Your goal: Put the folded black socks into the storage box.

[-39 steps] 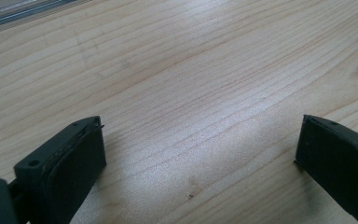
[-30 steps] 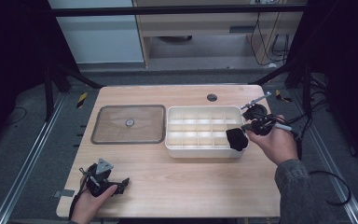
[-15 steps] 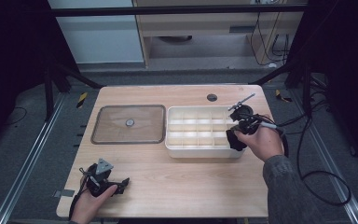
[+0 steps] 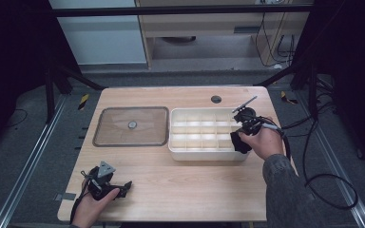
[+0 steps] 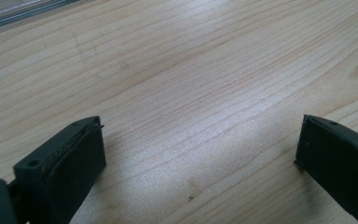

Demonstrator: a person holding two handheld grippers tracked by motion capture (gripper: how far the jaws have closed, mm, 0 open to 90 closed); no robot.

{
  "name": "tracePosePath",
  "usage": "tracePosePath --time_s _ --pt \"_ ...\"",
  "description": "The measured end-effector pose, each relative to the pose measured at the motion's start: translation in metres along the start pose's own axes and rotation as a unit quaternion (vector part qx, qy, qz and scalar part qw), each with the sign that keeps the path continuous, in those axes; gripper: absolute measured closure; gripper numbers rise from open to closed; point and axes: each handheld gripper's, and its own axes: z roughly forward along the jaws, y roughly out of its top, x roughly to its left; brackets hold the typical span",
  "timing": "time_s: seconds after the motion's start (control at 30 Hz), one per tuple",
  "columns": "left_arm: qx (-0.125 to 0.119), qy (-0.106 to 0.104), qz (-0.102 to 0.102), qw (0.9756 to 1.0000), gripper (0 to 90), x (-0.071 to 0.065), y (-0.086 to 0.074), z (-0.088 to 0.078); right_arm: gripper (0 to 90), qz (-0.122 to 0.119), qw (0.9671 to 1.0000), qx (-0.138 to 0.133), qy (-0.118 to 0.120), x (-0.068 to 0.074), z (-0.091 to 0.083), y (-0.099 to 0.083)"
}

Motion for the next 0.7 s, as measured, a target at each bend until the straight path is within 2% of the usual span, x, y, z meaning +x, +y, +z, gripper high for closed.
tracePosePath --time_s 0.17,0.27,0.7 --pt "0.0 0.0 0.001 1.0 0.3 0.0 -0.0001 0.0 90.0 0.009 1.0 0.003 0.0 -0.0023 0.0041 -0.002" --pt "0.0 -0.001 0.001 1.0 0.3 -0.0002 -0.0001 -0.0001 90.0 0.004 1.0 0.002 -0.002 -0.002 0.0037 -0.0027" --pt "0.0 -0.001 0.002 1.0 0.3 -0.0003 -0.0001 -0.0001 90.0 0.01 0.9999 0.01 -0.006 -0.0057 0.0043 -0.0074"
